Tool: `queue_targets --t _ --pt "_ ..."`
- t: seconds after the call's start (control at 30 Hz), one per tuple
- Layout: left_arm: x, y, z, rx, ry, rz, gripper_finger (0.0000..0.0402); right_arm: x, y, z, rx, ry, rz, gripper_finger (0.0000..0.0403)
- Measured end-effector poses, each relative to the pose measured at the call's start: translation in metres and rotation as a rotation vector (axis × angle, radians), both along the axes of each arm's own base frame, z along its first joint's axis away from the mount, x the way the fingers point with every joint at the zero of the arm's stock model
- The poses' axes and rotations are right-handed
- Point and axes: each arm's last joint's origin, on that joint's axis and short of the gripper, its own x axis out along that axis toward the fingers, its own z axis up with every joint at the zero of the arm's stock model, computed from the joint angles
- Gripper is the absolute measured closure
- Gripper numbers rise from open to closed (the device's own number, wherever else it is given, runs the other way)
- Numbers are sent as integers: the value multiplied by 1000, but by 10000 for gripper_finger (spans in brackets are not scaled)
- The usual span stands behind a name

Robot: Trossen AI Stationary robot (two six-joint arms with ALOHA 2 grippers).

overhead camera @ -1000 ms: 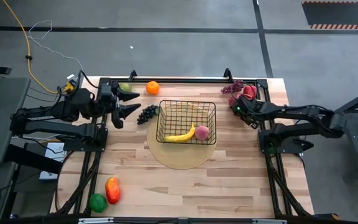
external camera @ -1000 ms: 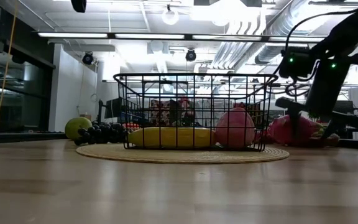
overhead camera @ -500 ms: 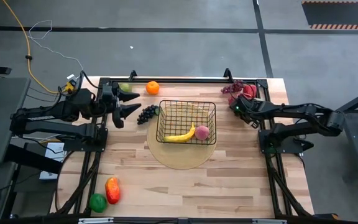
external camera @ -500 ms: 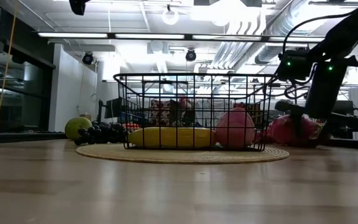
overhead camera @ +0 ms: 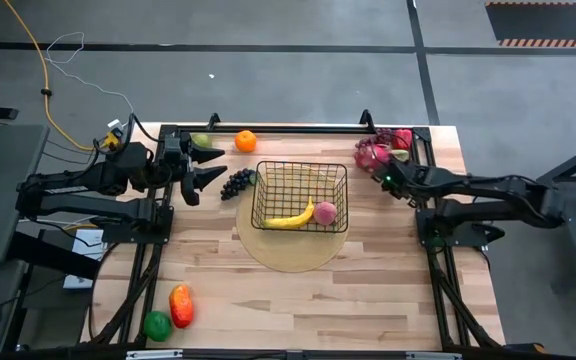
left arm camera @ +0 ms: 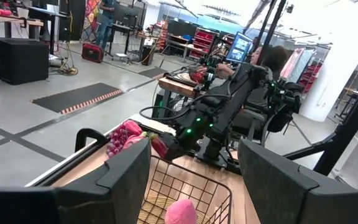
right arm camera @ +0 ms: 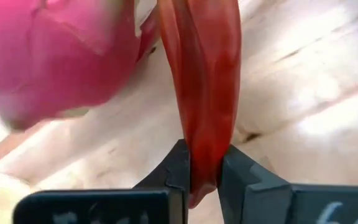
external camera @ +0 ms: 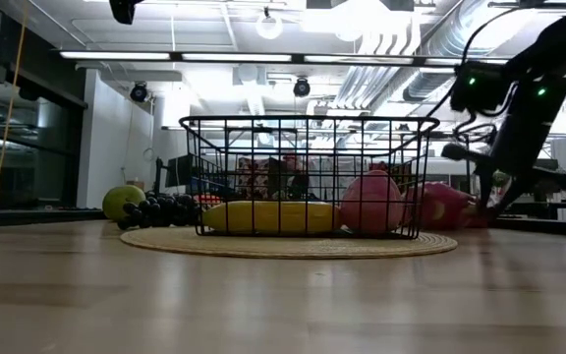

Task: Build produce basket
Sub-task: Put the fresno pepper into the wire basket

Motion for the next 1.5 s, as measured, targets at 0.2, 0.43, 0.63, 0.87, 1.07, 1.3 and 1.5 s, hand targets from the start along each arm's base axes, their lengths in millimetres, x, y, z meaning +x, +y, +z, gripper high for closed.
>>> queue_targets --t 0.2,0.43,0.63,0.87,1.07,1.3,1.5 --pt "0 0 0 0 0 2 170 -15 15 32 -77 78 46 372" --pt "0 1 0 7 3 23 170 -20 15 106 -335 141 257 372" --pt "0 1 0 7 3 24 170 4 10 165 -640 8 622 371" --pt "0 1 0 7 2 24 170 37 21 192 -941 -241 1001 369" --pt "0 1 0 7 0 28 170 53 25 189 -957 -218 1081 368" --pt "0 1 0 1 -4 28 170 109 20 194 -900 -63 1370 367" --pt "0 1 0 1 -3 28 170 161 14 170 -684 18 1704 367"
